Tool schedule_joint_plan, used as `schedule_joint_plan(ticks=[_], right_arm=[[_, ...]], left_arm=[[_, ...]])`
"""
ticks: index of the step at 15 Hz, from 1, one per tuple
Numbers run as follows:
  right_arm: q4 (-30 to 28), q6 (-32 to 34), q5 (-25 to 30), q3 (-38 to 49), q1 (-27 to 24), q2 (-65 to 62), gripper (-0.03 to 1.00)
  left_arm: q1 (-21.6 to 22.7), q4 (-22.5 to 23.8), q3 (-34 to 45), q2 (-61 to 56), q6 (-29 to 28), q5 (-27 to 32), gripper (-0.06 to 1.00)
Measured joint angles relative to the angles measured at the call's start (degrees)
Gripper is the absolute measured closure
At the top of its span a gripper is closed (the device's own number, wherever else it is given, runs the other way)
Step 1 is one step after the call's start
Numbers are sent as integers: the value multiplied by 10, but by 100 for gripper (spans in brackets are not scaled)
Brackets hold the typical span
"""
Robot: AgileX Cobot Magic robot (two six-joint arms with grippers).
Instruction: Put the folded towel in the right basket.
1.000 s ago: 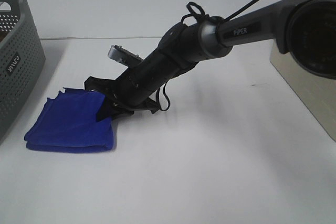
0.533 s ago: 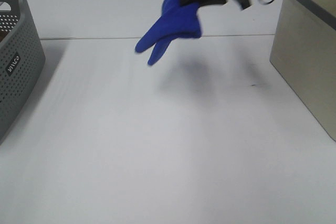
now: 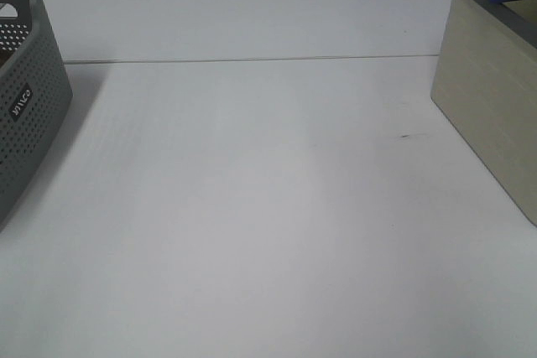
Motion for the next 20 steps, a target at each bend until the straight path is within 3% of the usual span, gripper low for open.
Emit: schedule_joint_plan(ticks=[3,5,6,7,8,9,11,13,17,20], right_arm=[[-96,6,1,0,-5,7,87],[-164,50,-2,0,-5,25,86],[-183,63,-7,0,-5,28,76],[-197,74,-17,0,-5,31,56],[-206,80,-25,0,-5,31,28],[-217,81,-30,0,-5,31,12],[-225,88,-30,0,-3,31,3],[-239,90,-34,0,18,29,0],[-331,156,-31,0,179,22,-1],[-371,195,26,0,241,10,-1]], left_arm=[[0,0,0,0,0,0,-4],[0,0,0,0,0,0,-4],[0,0,0,0,0,0,-4],[0,0,0,0,0,0,-4],[0,0,0,0,0,0,-4],[0,0,0,0,0,0,-4],[0,0,0,0,0,0,-4],[0,0,0,0,0,0,-4],[0,0,0,0,0,0,-4],[0,0,0,0,0,0,-4]])
